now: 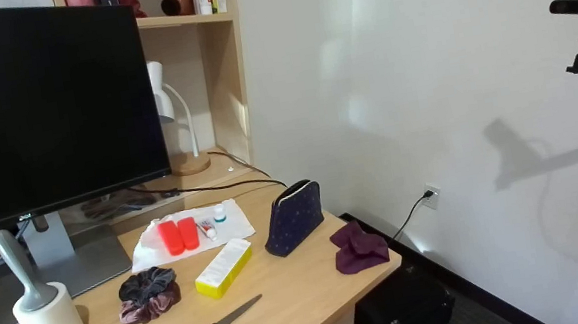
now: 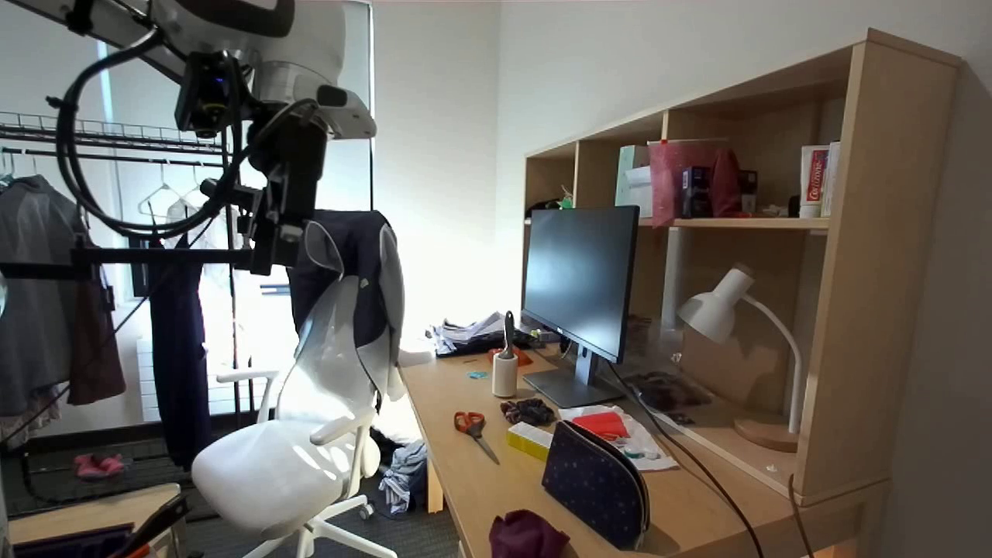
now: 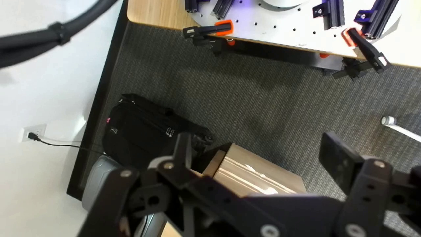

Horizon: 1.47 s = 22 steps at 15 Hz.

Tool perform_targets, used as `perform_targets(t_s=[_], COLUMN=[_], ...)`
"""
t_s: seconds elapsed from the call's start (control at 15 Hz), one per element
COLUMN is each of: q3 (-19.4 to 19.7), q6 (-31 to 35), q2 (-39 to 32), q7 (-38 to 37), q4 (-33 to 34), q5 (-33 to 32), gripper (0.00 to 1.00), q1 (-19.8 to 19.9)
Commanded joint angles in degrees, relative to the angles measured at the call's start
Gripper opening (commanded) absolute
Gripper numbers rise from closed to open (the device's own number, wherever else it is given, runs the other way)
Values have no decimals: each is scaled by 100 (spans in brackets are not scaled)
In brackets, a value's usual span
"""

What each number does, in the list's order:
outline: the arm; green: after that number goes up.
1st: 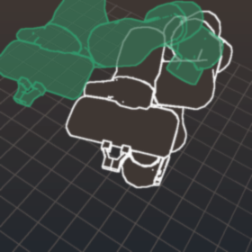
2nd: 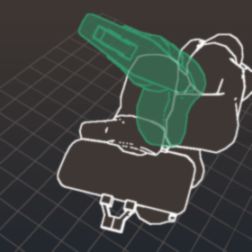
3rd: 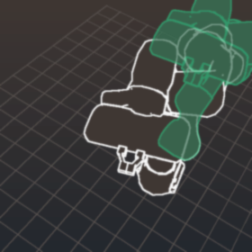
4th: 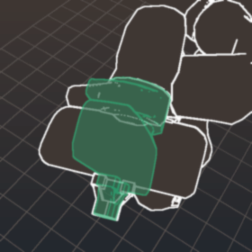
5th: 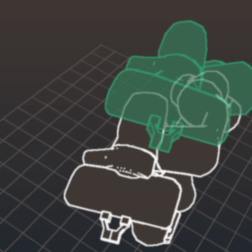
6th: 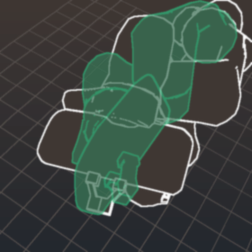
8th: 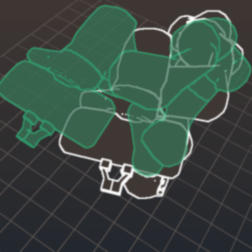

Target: Move the purple cloth to the right of the white cloth

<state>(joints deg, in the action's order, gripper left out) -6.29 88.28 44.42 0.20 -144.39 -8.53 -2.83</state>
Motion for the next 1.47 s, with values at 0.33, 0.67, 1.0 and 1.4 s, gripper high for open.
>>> perform_targets(t_s=[0.33, 0.67, 1.0, 1.4], q3=[531, 988, 1277, 1375], q6=[1963, 3348, 4038, 3526], q2=[-553, -1307, -2626, -3836], q7=[223, 583, 1040, 1734], q4=[188, 399, 1148, 2161], q5=[-1044, -979, -475, 396], gripper=[100, 100, 100, 100], q1=[159, 213, 149, 217])
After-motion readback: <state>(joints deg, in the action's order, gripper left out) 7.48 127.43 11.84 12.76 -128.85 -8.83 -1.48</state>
